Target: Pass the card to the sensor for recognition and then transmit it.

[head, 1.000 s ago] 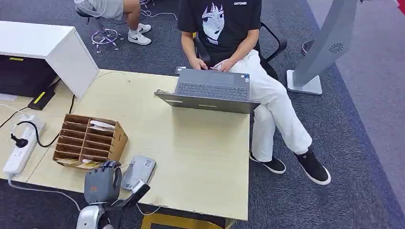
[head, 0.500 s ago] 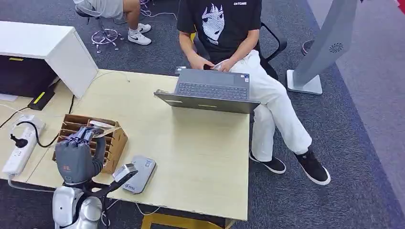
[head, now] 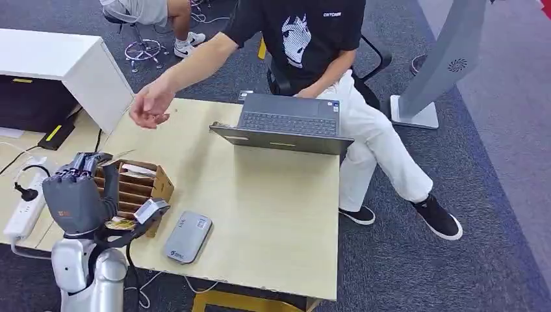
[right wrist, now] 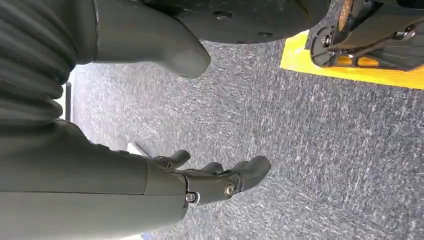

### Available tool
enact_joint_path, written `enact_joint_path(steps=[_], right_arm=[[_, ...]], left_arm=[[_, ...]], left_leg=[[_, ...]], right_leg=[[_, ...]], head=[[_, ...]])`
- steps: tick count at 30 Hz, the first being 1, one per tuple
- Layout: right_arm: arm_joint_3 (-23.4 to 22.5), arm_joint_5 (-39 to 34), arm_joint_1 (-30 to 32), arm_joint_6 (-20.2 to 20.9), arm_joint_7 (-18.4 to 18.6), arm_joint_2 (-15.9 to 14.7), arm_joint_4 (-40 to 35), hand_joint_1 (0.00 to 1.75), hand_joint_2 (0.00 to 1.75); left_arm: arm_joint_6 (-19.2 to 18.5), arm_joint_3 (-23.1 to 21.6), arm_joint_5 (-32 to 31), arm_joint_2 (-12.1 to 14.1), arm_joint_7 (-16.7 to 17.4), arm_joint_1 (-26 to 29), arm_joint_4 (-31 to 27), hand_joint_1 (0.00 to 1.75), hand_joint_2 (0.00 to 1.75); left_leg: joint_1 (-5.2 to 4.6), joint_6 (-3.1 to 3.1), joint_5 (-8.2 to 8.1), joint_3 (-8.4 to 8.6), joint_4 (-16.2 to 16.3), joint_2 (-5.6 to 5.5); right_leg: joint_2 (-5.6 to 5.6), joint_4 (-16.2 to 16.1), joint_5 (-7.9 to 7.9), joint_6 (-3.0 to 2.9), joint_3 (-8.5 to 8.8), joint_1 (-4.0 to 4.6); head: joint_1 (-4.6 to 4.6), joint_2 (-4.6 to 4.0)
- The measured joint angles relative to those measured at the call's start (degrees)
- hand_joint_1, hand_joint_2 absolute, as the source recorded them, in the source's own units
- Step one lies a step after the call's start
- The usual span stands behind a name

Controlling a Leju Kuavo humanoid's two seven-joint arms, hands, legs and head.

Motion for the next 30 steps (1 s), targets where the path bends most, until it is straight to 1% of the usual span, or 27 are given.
enact_joint_path(steps=[1, 3, 5, 8, 9, 11, 13, 17, 20, 27, 30], right_arm=[[0.13, 0.15, -0.04, 0.18, 0.07, 0.0, 0.0, 0.0, 1.75], [0.26, 0.26, -0.08, 0.48, 0.09, -0.09, 0.0, 0.0, 1.75], [0.48, 0.33, -0.12, 0.68, 0.13, -0.15, 0.0, 0.0, 1.75], [1.14, 1.4, -0.31, 1.2, 0.37, -0.35, 0.0, 0.0, 1.75], [1.38, 1.53, -0.33, 1.4, 0.42, -0.42, 0.0, 0.0, 1.75], [1.66, 1.79, -0.37, 1.49, 0.44, -0.52, 0.0, 0.0, 1.75], [1.79, 2.05, -0.41, 1.51, 0.44, -0.57, 0.0, 0.0, 1.75], [2.6, 2.21, -0.62, 1.57, 0.41, -0.68, -0.02, 0.0, 1.75], [2.62, 1.99, -0.67, 1.55, 0.26, -0.7, -0.02, 0.0, 1.75], [2.62, 1.97, -0.81, 1.55, -0.09, -0.77, -0.02, 0.0, 1.75], [2.62, 1.94, -0.87, 1.55, -0.18, -0.76, -0.02, 0.0, 1.75]], left_arm=[[0.0, 0.46, -0.46, 1.16, 1.25, -1.3, 1.25, 1.75, 1.75], [0.0, 1.68, -1.45, 3.14, 2.59, -3.61, 3.86, 1.75, 1.75], [0.0, 2.58, -4.14, 5.09, 4.44, -6.12, 6.43, 1.75, 1.75], [-0.02, 3.19, -9.75, 8.77, 9.6, -9.0, 10.82, 1.75, 1.75], [-0.02, 3.21, -10.42, 10.02, 10.42, -9.91, 12.09, 1.75, 1.75], [-0.02, 3.26, -10.95, 11.63, 11.27, -11.08, 14.01, 1.75, 1.75], [0.0, 3.28, -11.28, 12.59, 11.84, -11.67, 15.28, 1.75, 1.75], [-0.02, 3.28, -11.65, 15.34, 13.33, -14.18, 18.95, 1.75, 1.75], [0.0, 3.28, -11.01, 15.95, 12.87, -15.55, 20.08, 1.75, 1.75], [0.0, 3.28, -10.58, 16.15, 12.28, -16.92, 21.29, 1.75, 1.75], [0.0, 3.28, -10.38, 16.15, 11.23, -17.25, 21.44, 1.75, 1.75]], left_leg=[[0.01, -0.01, 0.0, 0.0, 0.0, 0.0], [0.02, -0.01, 0.01, 0.02, 0.0, 0.04], [0.02, -0.03, 0.04, 0.0, 0.0, -0.03], [0.02, -0.06, 0.06, 0.01, -0.01, 0.02], [0.02, -0.06, 0.06, 0.01, -0.01, 0.02], [0.02, -0.06, 0.06, 0.01, -0.01, 0.01], [0.01, -0.06, 0.06, -0.01, -0.01, 0.01], [0.01, -0.06, 0.06, -0.01, 0.0, 0.01], [0.01, -0.06, 0.06, -0.01, 0.0, 0.03], [0.01, -0.06, 0.05, -0.01, 0.0, 0.06], [0.01, -0.07, 0.05, -0.02, 0.0, 0.11]], right_leg=[[0.01, 0.01, 0.0, 0.0, 0.0, 0.0], [0.04, 0.02, 0.01, -0.01, -0.01, 0.0], [-0.02, 0.04, 0.01, -0.01, 0.01, 0.01], [0.03, 0.06, 0.01, -0.01, 0.0, 0.01], [0.02, 0.06, 0.01, -0.01, 0.0, 0.01], [0.02, 0.05, 0.01, -0.01, 0.0, 0.01], [0.02, 0.05, 0.01, -0.01, 0.0, 0.01], [0.02, 0.04, 0.01, -0.01, -0.02, 0.01], [0.04, 0.04, 0.01, -0.01, -0.02, 0.0], [0.06, 0.04, 0.01, -0.01, -0.06, 0.0], [0.14, 0.05, 0.01, -0.01, -0.07, 0.0]], head=[[0.0, 0.0], [-0.04, 0.0], [-0.02, 0.0], [-0.02, 0.0], [0.0, 0.0], [0.0, 0.0], [0.0, 0.0], [0.0, 0.0], [0.0, 0.0], [0.0, 0.0], [-0.02, 0.0]])
